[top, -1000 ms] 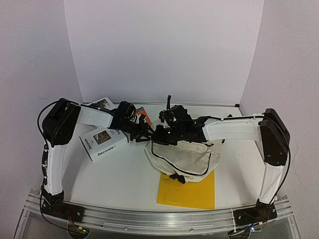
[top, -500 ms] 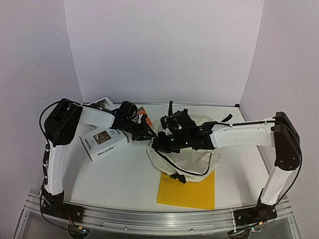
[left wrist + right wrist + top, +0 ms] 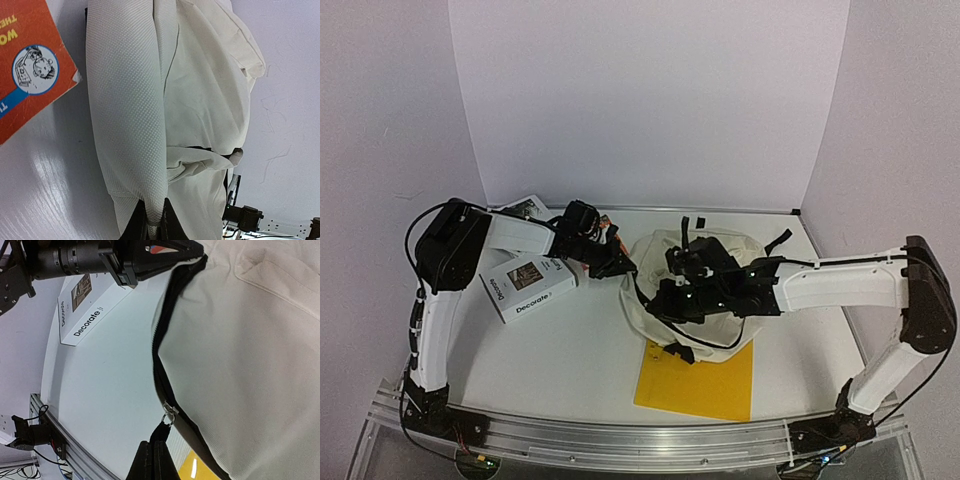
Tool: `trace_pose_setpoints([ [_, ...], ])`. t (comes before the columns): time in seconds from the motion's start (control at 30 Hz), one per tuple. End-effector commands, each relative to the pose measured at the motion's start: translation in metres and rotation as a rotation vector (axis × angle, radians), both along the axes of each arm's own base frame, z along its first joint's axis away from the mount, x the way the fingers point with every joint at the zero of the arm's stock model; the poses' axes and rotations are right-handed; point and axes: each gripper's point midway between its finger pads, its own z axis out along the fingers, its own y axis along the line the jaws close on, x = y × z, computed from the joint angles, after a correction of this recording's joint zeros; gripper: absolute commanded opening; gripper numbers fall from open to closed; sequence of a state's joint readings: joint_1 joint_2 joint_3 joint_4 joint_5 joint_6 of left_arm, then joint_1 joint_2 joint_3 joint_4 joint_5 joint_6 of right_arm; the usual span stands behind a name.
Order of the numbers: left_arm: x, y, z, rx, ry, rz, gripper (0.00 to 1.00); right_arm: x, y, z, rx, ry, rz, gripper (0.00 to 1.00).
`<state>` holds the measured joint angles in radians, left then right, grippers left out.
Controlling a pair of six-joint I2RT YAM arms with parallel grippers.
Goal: Pack the student bag
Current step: Unzip the student bag at the center of the board.
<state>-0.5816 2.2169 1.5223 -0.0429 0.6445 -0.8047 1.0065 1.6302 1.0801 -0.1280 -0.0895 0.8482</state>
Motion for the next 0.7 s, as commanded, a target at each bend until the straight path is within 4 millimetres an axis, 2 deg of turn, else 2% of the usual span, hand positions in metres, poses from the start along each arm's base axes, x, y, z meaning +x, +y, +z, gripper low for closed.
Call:
trace_pose_setpoints([
  [0.0, 0.038, 0.003, 0.036, -0.023, -0.157, 0.065, 0.09, -0.014, -0.011, 0.006, 0.005, 0.008, -0.009, 0.00],
  [0.07, 0.032, 0.007, 0.038, -0.003, -0.157, 0.061, 0.16, -0.013, -0.011, 0.005, 0.000, 0.002, -0.001, 0.00],
  [0.13, 0.022, 0.018, 0.049, 0.036, -0.170, 0.057, 0.37, -0.011, -0.006, 0.009, -0.001, -0.012, 0.012, 0.00],
  [0.17, 0.014, 0.024, 0.047, 0.065, -0.161, 0.056, 0.45, -0.008, -0.003, 0.012, 0.002, -0.023, 0.015, 0.00],
  [0.27, -0.005, 0.040, 0.062, 0.120, -0.183, 0.062, 0.63, 0.000, 0.005, 0.021, 0.000, -0.065, 0.024, 0.00],
  [0.33, -0.025, 0.046, 0.066, 0.148, -0.174, 0.059, 0.69, 0.005, 0.009, 0.024, -0.005, -0.088, 0.031, 0.00],
  [0.43, -0.055, 0.046, 0.064, 0.166, -0.136, 0.045, 0.72, 0.007, 0.015, 0.024, -0.009, -0.096, 0.043, 0.00],
  [0.5, -0.077, 0.036, 0.064, 0.167, -0.111, 0.023, 0.72, 0.008, 0.017, 0.022, -0.011, -0.096, 0.050, 0.00],
  [0.67, -0.110, 0.016, 0.056, 0.125, -0.010, -0.008, 0.71, 0.007, 0.018, 0.022, -0.010, -0.100, 0.057, 0.00],
])
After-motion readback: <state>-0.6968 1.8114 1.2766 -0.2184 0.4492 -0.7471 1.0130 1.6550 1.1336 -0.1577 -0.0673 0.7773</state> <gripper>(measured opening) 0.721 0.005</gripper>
